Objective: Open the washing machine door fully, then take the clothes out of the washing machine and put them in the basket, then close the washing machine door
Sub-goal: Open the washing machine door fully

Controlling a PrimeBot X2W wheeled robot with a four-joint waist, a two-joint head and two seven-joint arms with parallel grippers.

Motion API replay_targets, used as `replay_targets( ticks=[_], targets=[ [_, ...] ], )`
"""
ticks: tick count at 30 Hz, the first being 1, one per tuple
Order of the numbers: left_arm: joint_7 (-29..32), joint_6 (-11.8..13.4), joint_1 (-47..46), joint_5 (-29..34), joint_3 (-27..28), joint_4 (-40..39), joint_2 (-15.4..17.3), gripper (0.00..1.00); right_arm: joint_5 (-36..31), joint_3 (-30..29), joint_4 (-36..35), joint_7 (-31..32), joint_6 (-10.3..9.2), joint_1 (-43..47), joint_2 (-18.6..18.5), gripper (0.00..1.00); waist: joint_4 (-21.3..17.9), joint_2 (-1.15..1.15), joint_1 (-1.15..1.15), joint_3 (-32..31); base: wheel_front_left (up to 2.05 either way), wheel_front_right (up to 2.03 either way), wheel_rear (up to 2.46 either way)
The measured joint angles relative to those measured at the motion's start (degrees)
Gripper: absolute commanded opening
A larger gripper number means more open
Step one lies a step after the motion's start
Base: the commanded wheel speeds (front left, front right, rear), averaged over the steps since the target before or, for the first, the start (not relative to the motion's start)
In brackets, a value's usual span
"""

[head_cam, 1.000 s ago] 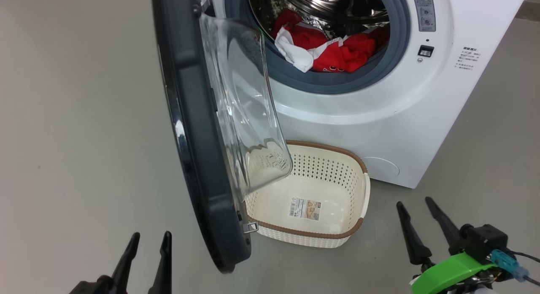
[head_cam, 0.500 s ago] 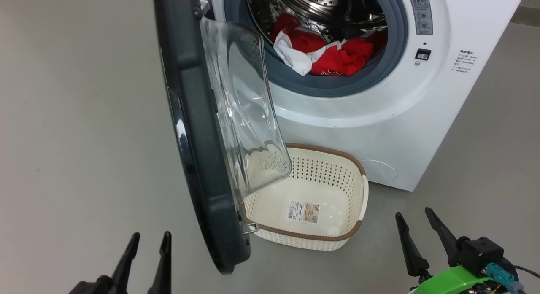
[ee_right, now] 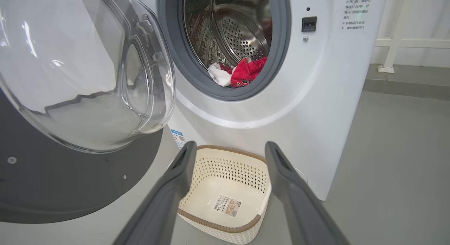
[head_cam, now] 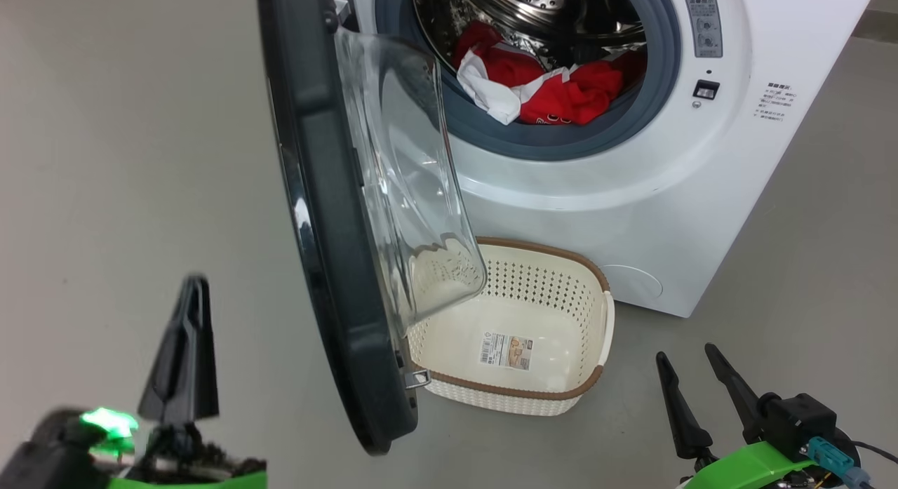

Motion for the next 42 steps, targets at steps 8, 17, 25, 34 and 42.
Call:
replay_targets(
  ticks=[8,17,25,34,42],
  targets=[
    [-0.34,0.0,-1.59,2.25,-14.67,-9.69,0.05,0.0,-0.36,0.12,-0.05,0.0,0.0,-0.05,-0.04,1.0,-0.43,0.0,0.0,0.49,0.0,0.0,0.0],
    [-0.32,0.0,1.51,-2.56,-23.39,8.37,0.42,0.0,-0.37,0.54,-0.22,0.0,0.0,-0.18,-0.05,1.0,-1.2,0.0,0.0,0.85,0.0,0.0,0.0],
    [-0.32,-0.1,1.2,-3.68,-20.49,13.63,0.21,0.0,-0.36,0.57,-0.36,0.01,0.0,-0.18,-0.05,1.0,-1.06,0.0,0.0,1.05,0.0,0.0,0.0],
    [-0.25,-0.56,1.24,-5.72,-14.05,13.97,-0.15,0.0,-0.36,0.44,-0.63,0.0,0.0,-0.18,-0.05,1.0,-0.33,0.0,0.0,1.08,0.0,0.0,0.0],
    [-0.25,-0.52,1.31,-5.08,-4.31,14.22,-0.25,0.0,-0.36,0.65,-0.66,0.0,0.0,-0.19,-0.05,1.0,0.2,0.0,0.0,1.55,0.0,0.0,0.0]
  ],
)
